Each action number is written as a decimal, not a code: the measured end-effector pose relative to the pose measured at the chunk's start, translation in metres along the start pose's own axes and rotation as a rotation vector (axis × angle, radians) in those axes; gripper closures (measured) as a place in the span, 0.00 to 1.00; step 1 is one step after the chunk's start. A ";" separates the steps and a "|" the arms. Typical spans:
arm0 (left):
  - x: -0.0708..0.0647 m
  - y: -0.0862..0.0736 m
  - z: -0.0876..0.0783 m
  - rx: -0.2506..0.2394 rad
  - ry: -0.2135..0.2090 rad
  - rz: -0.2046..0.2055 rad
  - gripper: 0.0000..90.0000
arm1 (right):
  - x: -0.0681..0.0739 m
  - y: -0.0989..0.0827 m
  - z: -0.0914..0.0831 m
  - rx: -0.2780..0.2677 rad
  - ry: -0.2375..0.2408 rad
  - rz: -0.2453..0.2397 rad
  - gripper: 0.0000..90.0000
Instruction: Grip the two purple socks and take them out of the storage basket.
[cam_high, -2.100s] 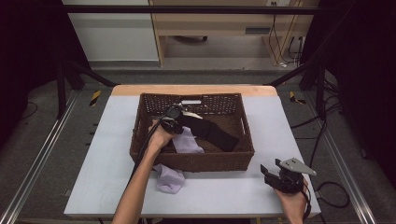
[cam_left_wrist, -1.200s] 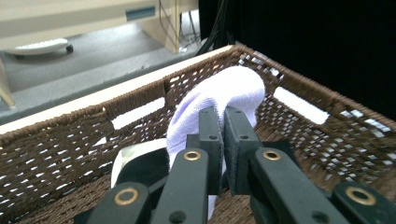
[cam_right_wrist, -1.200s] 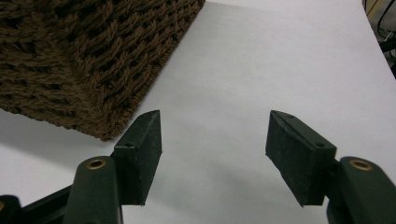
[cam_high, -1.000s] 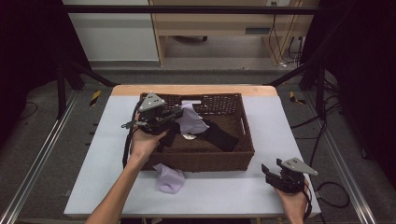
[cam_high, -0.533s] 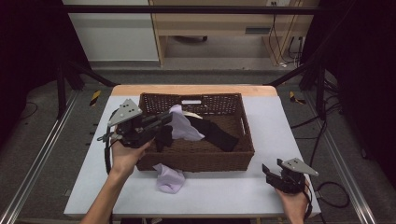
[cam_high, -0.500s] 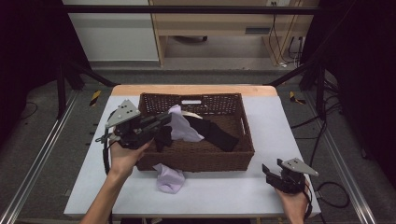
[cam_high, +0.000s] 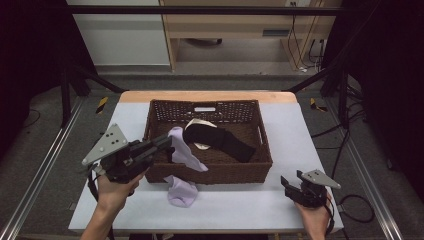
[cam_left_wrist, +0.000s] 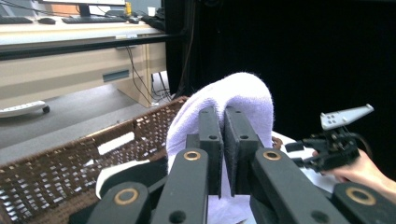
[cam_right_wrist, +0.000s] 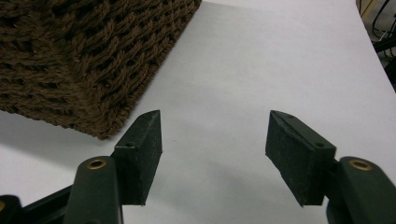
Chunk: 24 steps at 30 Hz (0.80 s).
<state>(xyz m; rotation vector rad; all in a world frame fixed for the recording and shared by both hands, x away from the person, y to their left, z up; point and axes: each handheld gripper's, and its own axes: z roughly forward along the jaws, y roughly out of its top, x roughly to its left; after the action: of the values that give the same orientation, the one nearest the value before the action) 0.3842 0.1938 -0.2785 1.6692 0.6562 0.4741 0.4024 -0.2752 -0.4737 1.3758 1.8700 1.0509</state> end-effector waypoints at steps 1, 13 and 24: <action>-0.003 -0.004 -0.001 0.005 -0.002 0.003 0.95 | 0.000 0.000 0.000 0.001 -0.001 0.001 0.40; -0.024 -0.049 0.006 0.108 -0.015 0.006 0.95 | 0.000 -0.001 -0.001 0.000 0.000 0.005 0.40; -0.030 -0.087 0.029 0.238 -0.037 -0.016 0.95 | 0.001 -0.002 0.001 0.009 0.006 -0.007 0.40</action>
<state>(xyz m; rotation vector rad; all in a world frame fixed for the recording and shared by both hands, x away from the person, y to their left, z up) 0.3654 0.1629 -0.3680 1.8908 0.7193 0.3633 0.4020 -0.2746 -0.4758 1.3719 1.8849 1.0449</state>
